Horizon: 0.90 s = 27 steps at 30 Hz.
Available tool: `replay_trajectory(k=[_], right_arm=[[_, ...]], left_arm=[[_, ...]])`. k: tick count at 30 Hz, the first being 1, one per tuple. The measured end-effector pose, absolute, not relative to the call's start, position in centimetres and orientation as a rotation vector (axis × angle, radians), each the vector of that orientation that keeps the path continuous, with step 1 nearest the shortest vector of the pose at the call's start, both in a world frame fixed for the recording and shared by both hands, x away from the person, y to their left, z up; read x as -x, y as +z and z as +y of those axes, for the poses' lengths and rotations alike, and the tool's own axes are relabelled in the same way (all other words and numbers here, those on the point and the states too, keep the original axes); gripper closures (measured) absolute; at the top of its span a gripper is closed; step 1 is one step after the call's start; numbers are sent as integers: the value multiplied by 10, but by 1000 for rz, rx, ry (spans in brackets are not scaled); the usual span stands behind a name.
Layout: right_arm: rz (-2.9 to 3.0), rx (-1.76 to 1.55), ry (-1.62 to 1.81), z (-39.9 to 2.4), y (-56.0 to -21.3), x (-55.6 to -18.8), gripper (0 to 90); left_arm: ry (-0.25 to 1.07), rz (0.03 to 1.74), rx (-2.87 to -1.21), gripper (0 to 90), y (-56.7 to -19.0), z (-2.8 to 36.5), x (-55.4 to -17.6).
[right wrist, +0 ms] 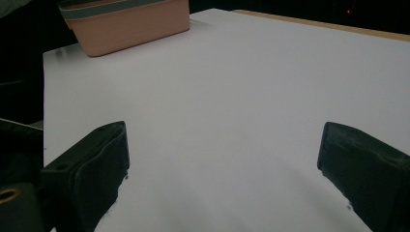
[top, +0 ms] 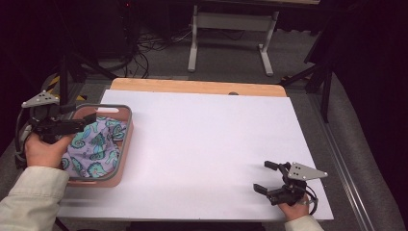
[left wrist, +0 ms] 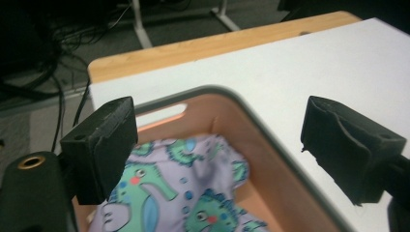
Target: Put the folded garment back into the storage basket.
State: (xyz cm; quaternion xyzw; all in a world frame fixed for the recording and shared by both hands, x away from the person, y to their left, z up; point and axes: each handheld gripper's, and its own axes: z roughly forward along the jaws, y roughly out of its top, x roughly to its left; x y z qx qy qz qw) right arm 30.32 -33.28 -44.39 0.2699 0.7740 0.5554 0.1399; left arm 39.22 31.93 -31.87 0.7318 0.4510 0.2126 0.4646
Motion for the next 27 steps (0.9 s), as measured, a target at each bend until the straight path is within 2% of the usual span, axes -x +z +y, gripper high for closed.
replay_trajectory(k=[3,8,20,27], right_arm=[[2235,-782,1606,-333,-444,-303,47],[2236,-783,1603,-333,-444,-303,47],[2234,-782,1607,-333,-444,-303,47],[2233,-780,1608,-333,-444,-303,48]], left_arm=[[519,1094,-1799,83,-314,313,-388],[522,1008,-1804,54,-300,293,-374],[493,870,-1838,24,-284,257,-357],[434,779,-1828,24,-278,236,-350]])
